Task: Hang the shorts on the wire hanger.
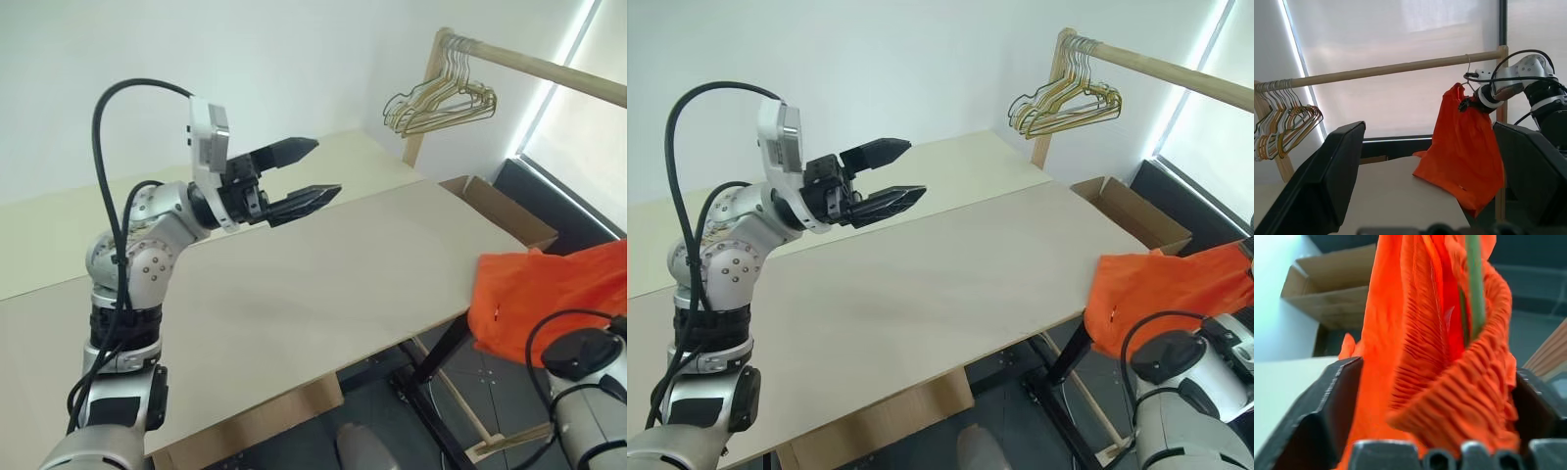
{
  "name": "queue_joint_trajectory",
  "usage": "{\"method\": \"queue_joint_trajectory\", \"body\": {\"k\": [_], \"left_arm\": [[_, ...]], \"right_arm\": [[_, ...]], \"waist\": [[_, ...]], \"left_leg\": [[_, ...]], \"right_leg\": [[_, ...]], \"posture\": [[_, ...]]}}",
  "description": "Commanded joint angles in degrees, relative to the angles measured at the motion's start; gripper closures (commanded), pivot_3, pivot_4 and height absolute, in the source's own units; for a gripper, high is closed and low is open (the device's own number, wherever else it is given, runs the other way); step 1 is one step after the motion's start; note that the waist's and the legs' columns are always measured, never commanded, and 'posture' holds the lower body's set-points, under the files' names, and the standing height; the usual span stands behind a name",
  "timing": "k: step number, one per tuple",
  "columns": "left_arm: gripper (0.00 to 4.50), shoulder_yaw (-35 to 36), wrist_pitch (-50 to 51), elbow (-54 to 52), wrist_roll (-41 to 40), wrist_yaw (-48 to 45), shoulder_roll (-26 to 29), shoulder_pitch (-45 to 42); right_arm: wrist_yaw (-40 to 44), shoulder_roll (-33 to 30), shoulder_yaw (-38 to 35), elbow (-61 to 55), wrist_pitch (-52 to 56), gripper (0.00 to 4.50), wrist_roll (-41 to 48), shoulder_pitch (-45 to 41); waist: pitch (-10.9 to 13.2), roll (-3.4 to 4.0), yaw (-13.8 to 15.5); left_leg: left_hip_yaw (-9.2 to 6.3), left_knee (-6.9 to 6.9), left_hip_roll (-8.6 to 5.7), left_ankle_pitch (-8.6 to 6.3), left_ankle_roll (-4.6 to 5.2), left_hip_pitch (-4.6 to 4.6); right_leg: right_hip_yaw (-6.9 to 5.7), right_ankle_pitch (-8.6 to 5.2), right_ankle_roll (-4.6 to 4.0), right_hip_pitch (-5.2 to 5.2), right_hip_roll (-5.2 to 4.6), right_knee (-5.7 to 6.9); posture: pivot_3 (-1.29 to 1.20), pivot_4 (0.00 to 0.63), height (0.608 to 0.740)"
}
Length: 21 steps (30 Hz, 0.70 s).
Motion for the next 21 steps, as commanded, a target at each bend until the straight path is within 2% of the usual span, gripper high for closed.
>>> {"method": "queue_joint_trajectory", "body": {"k": [1,5,9,15,18,21], "left_arm": [[0.0,1.78,0.81,-1.83,-1.88,0.43,1.2,-0.71],[0.0,1.81,1.24,-1.86,-2.75,0.73,1.51,-0.74],[0.0,1.71,1.36,-1.88,-2.89,0.73,1.51,-0.66],[0.0,2.15,1.78,-1.98,-3.11,0.52,2.3,-0.09],[0.0,2.29,0.97,-2.44,-1.22,0.51,4.16,2.2],[0.0,1.19,-2.93,-3.07,3.71,-0.62,7.09,6.24]], "right_arm": [[0.09,-0.23,4.56,-4.47,-4.96,0.03,-2.73,0.6],[-0.45,0.04,8.98,-7.79,-8.91,0.03,-6.39,3.41],[-1.69,-0.28,16.92,-14.06,-15.47,0.03,-12.86,9.28],[-3.54,-1.74,31.26,-21.75,-32.96,0.03,-24.83,17.74],[3.28,-2.27,42.21,-24.42,-45.27,0.03,-26.87,19.73],[14.82,0.67,47.31,-25.75,-50.79,0.03,-20.12,19.65]], "waist": [[0.0,0.01,0.1],[0.0,0.01,0.54],[0.0,0.01,0.94],[0.0,0.01,0.81],[0.01,0.0,0.42],[0.05,-0.11,-0.01]], "left_leg": [[0.01,-0.01,0.0,0.0,0.0,0.01],[0.01,-0.02,0.01,0.0,0.0,0.04],[0.02,-0.04,0.01,0.0,0.0,0.05],[0.05,-0.07,0.01,0.0,-0.01,0.12],[0.13,-0.13,0.0,0.0,-0.02,0.26],[0.19,-0.22,0.05,0.0,-0.02,0.53]], "right_leg": [[0.02,0.0,0.0,0.0,0.0,0.0],[0.03,0.0,0.0,0.0,0.0,0.0],[0.04,-0.01,0.01,-0.01,0.0,0.0],[0.09,-0.08,0.14,-0.02,0.02,0.01],[0.2,-0.14,0.23,-0.02,0.03,0.04],[0.4,-0.27,0.45,0.11,0.16,0.04]], "posture": [[-0.33,0.0,0.74],[-0.33,0.0,0.74],[-0.33,0.0,0.74],[-0.32,0.0,0.74],[-0.3,0.0,0.74],[-0.28,0.0,0.74]]}}
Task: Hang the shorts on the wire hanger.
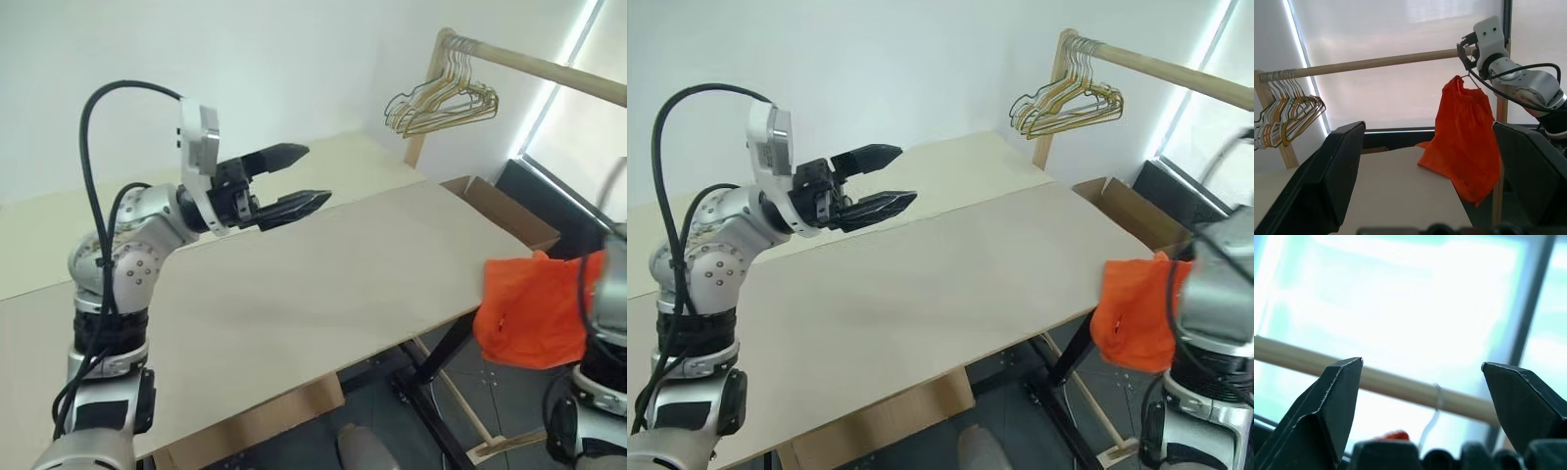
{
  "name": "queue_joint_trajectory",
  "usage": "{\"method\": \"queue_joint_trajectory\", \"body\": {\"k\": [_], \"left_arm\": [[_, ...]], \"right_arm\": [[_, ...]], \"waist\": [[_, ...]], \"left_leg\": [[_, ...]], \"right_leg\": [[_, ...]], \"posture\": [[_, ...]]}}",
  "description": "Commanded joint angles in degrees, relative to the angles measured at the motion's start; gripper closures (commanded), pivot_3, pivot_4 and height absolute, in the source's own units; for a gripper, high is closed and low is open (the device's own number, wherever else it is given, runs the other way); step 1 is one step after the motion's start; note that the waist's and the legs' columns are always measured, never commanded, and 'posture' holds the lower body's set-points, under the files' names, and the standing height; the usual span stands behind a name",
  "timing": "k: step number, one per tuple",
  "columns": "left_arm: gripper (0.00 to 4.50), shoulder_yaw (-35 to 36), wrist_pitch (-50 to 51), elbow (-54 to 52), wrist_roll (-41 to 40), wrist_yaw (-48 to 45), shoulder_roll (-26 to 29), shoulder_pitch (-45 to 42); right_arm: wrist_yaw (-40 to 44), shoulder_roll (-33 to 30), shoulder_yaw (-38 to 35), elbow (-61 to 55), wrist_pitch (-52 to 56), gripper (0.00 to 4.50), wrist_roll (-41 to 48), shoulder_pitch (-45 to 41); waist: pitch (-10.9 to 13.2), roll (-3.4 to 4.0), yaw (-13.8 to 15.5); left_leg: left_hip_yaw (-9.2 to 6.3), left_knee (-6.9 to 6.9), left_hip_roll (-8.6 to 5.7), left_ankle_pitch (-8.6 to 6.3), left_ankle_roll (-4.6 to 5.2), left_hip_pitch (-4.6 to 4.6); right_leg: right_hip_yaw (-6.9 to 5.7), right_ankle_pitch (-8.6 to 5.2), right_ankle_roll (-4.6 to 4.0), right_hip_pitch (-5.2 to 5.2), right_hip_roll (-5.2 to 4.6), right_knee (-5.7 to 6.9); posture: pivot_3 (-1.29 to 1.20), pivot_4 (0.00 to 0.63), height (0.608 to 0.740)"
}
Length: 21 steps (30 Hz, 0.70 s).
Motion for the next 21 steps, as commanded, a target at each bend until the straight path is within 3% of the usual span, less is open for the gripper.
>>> {"method": "queue_joint_trajectory", "body": {"k": [1,8,15,21], "left_arm": [[0.0,0.51,-4.6,-1.79,4.91,-1.19,3.55,3.92],[0.0,3.66,-6.72,-5.31,8.25,-0.69,9.49,13.53],[0.0,9.73,-5.05,-15.54,7.66,2.01,12.47,27.29],[0.0,12.73,-4.6,-20.23,8.96,5.05,14.15,34.34]], "right_arm": [[14.1,2.77,4.92,-2.63,-6.95,0.03,8.25,-0.51],[42.56,4.33,6.78,-2.85,-1.5,0.03,29.25,-0.73],[63.13,-0.95,13.96,2.47,-10.36,0.03,30.95,2.61],[71.33,-0.35,16.44,7.67,-11.81,0.03,31.38,-0.72]], "waist": [[0.0,-0.13,-0.2],[0.29,-0.6,3.32],[0.44,-0.76,12.21],[0.64,-0.83,18.72]], "left_leg": [[0.0,-0.02,0.03,0.0,0.0,0.06],[-0.04,-0.05,0.17,-0.03,-0.02,-0.06],[-0.05,-0.11,0.23,-0.09,-0.11,-0.35],[0.1,-0.06,0.23,-0.02,-0.2,-0.84]], "right_leg": [[0.01,0.0,0.0,0.02,0.03,-0.01],[-0.02,0.28,-0.43,-0.08,-0.02,-0.03],[-0.14,0.27,-0.52,-0.47,-0.03,-0.02],[-0.13,0.38,-0.81,-1.16,0.05,0.17]], "posture": [[-0.27,0.0,0.74],[-0.14,0.0,0.74],[0.0,0.02,0.74],[0.08,0.033,0.74]]}}
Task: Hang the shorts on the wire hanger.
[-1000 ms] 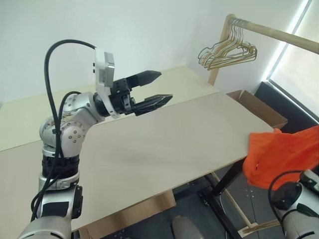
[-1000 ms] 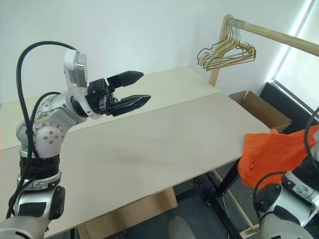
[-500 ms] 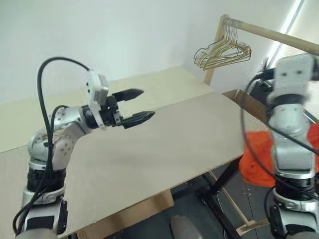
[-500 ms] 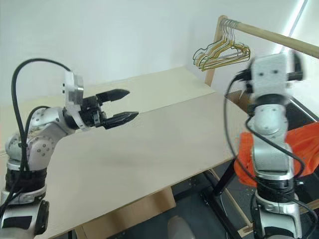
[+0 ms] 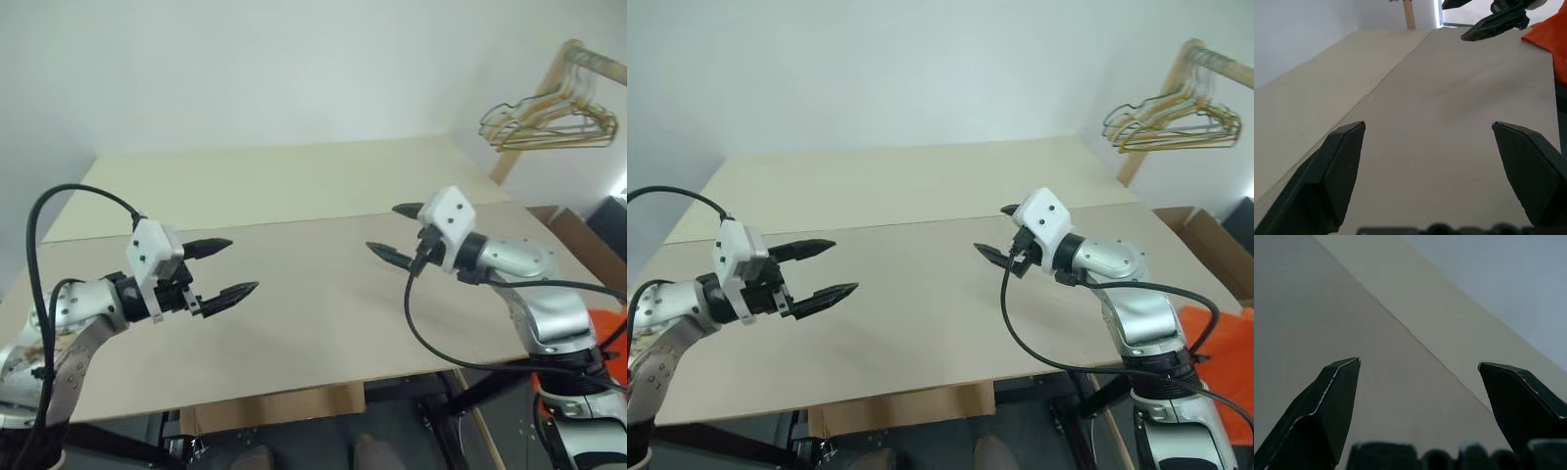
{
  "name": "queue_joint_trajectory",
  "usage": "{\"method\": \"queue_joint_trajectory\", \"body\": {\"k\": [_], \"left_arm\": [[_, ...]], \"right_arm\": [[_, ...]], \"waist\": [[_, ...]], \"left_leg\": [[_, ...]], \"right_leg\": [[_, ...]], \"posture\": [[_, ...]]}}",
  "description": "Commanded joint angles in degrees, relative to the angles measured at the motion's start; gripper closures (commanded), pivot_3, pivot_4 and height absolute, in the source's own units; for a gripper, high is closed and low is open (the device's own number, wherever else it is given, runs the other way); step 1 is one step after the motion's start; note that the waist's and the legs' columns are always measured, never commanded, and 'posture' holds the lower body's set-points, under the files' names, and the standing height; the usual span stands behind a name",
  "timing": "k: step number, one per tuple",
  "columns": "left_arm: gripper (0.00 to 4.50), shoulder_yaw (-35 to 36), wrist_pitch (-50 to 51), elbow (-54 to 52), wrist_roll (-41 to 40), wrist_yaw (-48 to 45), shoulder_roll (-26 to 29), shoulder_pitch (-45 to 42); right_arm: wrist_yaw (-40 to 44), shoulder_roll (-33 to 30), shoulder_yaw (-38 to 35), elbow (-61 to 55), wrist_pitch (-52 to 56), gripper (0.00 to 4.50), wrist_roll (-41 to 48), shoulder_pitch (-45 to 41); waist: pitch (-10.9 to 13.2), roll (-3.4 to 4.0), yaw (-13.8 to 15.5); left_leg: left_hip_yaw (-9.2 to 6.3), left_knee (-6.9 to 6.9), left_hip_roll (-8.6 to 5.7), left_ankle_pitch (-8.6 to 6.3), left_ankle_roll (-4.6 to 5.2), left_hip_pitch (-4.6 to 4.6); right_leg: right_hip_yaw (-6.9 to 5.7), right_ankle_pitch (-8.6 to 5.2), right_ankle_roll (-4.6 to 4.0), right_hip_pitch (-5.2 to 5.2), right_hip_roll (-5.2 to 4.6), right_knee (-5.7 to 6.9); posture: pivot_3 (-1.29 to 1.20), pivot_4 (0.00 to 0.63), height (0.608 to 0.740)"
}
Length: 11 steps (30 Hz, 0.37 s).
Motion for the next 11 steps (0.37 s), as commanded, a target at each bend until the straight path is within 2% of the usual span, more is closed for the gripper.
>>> {"method": "queue_joint_trajectory", "body": {"k": [1,6,11], "left_arm": [[0.0,2.83,-0.23,-2.97,1.12,2.34,1.48,0.6],[0.0,3.65,-0.25,-3.51,0.93,2.94,2.05,1.86],[0.0,3.82,0.25,-3.35,0.13,2.61,2.52,2.11]], "right_arm": [[4.11,-0.07,-0.02,0.98,-3.42,0.03,0.92,-2.63],[6.29,0.4,0.6,3.35,-5.23,0.03,-0.2,-3.85],[6.69,0.79,0.92,3.56,-5.79,0.03,-0.65,-3.49]], "waist": [[0.02,0.0,2.47],[0.02,0.0,5.61],[0.03,0.0,5.98]], "left_leg": [[0.0,0.0,-0.03,0.01,-0.01,0.0],[-0.06,-0.02,0.01,0.04,-0.08,-0.05],[-0.09,-0.02,-0.01,0.06,-0.11,-0.14]], "right_leg": [[-0.05,-0.01,-0.05,0.0,0.03,0.0],[-0.38,-0.12,-0.31,0.0,0.07,-0.01],[-0.47,-0.14,-0.36,-0.02,0.07,-0.02]], "posture": [[0.08,0.032,0.74],[0.09,0.035,0.74],[0.08,0.039,0.74]]}}
